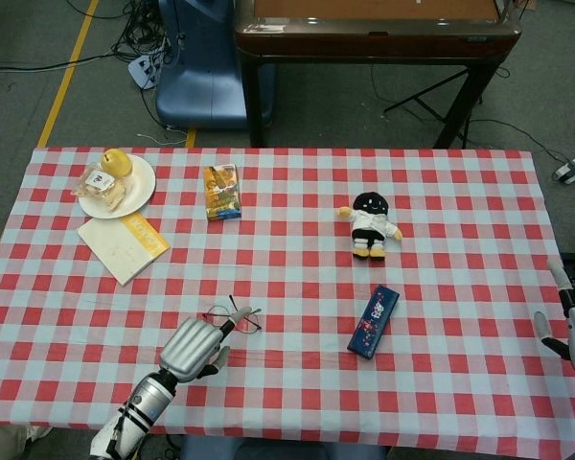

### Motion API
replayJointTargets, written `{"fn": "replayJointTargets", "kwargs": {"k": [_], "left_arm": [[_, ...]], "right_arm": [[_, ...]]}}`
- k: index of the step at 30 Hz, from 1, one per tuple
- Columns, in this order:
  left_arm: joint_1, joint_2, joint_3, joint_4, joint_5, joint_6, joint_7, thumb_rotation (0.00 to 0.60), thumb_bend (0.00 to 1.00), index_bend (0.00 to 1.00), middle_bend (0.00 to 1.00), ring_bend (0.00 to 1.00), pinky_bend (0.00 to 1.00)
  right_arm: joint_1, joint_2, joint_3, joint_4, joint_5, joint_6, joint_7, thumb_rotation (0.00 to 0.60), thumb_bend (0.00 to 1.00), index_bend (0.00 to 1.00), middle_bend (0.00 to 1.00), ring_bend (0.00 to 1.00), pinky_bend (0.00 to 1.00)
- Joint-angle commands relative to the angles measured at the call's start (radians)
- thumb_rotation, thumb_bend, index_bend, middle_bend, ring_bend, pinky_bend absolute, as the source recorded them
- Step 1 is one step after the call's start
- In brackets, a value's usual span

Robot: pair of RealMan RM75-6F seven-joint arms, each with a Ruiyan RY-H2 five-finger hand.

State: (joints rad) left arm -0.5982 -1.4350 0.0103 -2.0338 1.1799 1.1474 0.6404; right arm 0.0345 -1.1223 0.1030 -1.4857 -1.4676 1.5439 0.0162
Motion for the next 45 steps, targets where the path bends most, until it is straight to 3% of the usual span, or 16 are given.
{"fn": "replayJointTargets", "kwargs": {"k": [1,24,36,45], "left_arm": [[-0.011,-0.028,-0.011,0.025,-0.036,-0.015,0.014,0.597,0.60,0.00,1.00,1.00,1.00],[-0.020,-0.123,-0.013,0.246,-0.206,-0.100,-0.058,0.600,0.60,0.00,1.00,1.00,1.00],[-0.016,-0.156,0.001,0.325,-0.178,-0.146,-0.137,0.600,0.59,0.00,1.00,1.00,1.00],[0.009,-0.075,-0.014,0.225,-0.079,-0.066,-0.169,0.600,0.60,0.00,1.00,1.00,1.00]], "right_arm": [[-0.001,0.000,0.001,0.001,0.001,0.002,0.002,0.600,0.39,0.00,0.17,0.10,0.19],[0.004,0.005,0.000,-0.018,0.005,-0.013,-0.013,0.600,0.39,0.00,0.17,0.10,0.19],[0.001,0.012,0.000,-0.035,0.004,-0.007,-0.021,0.600,0.39,0.00,0.17,0.10,0.19],[-0.001,0.010,-0.001,-0.033,0.002,-0.005,-0.015,0.600,0.39,0.00,0.17,0.10,0.19]]}}
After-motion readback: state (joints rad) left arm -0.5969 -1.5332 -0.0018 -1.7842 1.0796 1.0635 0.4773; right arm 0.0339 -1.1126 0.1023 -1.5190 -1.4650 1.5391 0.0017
